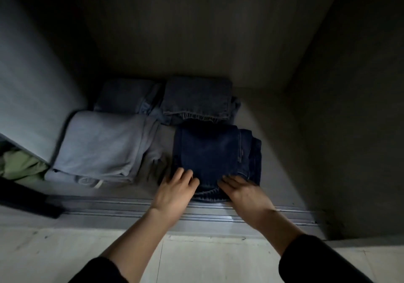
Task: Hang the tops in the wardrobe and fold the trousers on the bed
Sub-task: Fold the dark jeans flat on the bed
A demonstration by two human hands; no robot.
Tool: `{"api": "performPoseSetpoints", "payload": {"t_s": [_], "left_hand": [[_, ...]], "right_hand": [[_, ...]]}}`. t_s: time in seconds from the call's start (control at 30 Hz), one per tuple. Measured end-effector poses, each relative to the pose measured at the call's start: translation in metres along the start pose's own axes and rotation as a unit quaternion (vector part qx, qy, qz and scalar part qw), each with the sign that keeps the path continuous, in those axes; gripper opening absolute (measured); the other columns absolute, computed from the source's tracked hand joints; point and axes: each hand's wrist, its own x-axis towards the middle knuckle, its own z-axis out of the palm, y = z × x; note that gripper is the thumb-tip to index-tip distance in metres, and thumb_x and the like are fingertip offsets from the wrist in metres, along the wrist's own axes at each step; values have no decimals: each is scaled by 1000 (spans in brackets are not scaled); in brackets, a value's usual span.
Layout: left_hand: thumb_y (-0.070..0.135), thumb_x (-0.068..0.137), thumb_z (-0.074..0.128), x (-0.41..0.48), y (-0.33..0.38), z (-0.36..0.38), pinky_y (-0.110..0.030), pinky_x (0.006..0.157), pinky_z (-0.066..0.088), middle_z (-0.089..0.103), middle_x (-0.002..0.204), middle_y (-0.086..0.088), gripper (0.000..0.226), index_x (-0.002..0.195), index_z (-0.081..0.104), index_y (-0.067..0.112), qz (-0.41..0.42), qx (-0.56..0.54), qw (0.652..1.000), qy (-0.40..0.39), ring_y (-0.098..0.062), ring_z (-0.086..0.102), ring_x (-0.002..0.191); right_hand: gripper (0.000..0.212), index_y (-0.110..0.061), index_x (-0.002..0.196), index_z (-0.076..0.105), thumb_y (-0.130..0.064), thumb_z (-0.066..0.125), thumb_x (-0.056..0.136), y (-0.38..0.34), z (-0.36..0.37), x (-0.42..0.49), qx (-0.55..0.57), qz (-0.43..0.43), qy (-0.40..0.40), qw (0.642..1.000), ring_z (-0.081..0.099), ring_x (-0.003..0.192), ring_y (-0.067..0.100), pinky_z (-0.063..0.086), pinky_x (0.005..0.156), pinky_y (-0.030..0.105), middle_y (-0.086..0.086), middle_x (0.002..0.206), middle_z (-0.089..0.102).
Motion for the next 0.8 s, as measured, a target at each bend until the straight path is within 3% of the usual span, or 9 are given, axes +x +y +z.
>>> {"api": "performPoseSetpoints", "payload": {"t_s": [0.07, 0.13, 0.2, 0.27, 0.3, 0.37, 0.43, 0.57, 0.8], "left_hand": [[2, 23, 83, 0, -2, 6, -34, 46, 47, 58, 84, -4, 59, 78, 65, 13, -17, -5, 1000, 19, -25, 46, 85], [0, 26, 78, 6, -3, 2, -34, 45, 48, 59, 79, -5, 51, 74, 65, 11, -28, -20, 998, 45, -25, 54, 81], [1, 36, 82, 11, -1, -1, -33, 51, 52, 61, 86, -5, 48, 80, 66, 10, -47, -55, 997, 36, -24, 61, 87], [2, 72, 69, 12, 4, 0, -36, 86, 52, 53, 126, -7, 44, 115, 59, 9, -75, -100, 992, -14, -21, 46, 127], [1, 84, 55, 9, 4, 4, -33, 104, 40, 39, 143, -4, 47, 130, 48, 10, -78, -116, 990, -33, -19, 27, 141], [5, 92, 46, 2, 1, 1, -26, 116, 18, 18, 157, 1, 52, 143, 35, 12, -83, -171, 979, -79, -15, 4, 147], [15, 93, 50, -9, -4, -19, -24, 116, 12, 10, 159, 4, 58, 147, 30, 16, -65, -227, 965, -113, -14, 3, 147], [21, 90, 53, -38, -19, -83, -28, 106, 35, 29, 153, 5, 56, 143, 36, 22, -136, -302, 939, -99, -16, 34, 136], [18, 92, 48, -123, -43, -274, -23, 107, 30, 34, 151, 6, 47, 138, 47, 26, -208, -324, 920, -67, -8, 31, 138]], "right_hand": [[74, -17, 113, 71, -14, 93, 42, -2, 8, 4, 20, 36, -12, 999, 67, 105, 17, 60, 69, 31, 2, 112, 71], [70, -13, 139, 50, -9, 77, 75, -1, 10, 15, 33, 34, -19, 999, 47, 133, 20, 53, 94, 37, 8, 142, 51], [63, -16, 153, 20, -9, 49, 97, -2, 7, 22, 27, 32, -50, 998, 16, 148, 17, 33, 113, 35, 3, 160, 19], [62, -18, 154, 10, -13, 42, 101, -4, 7, 27, 43, 55, -69, 995, 4, 149, 14, 22, 118, 32, 0, 162, 7], [63, -18, 154, 9, -15, 43, 101, -4, 8, 29, 54, 61, -78, 994, 1, 149, 14, 18, 119, 31, -1, 162, 5], [69, -18, 155, 8, -22, 49, 99, -6, 0, 29, 86, 75, -129, 985, -1, 149, 14, 13, 120, 32, -2, 162, 2], [68, -16, 154, 17, -25, 52, 96, -10, -23, 24, 140, 87, -139, 976, 9, 149, 18, 18, 119, 33, 2, 161, 12], [47, -19, 138, 48, -25, 55, 92, -27, -92, 8, 269, 190, -61, 942, 54, 120, 27, 46, 96, 31, 7, 134, 57], [37, -17, 127, 58, -28, 53, 92, -104, -286, -44, 299, 106, -68, 946, 58, 113, 26, 47, 88, 30, 6, 125, 62]]}}
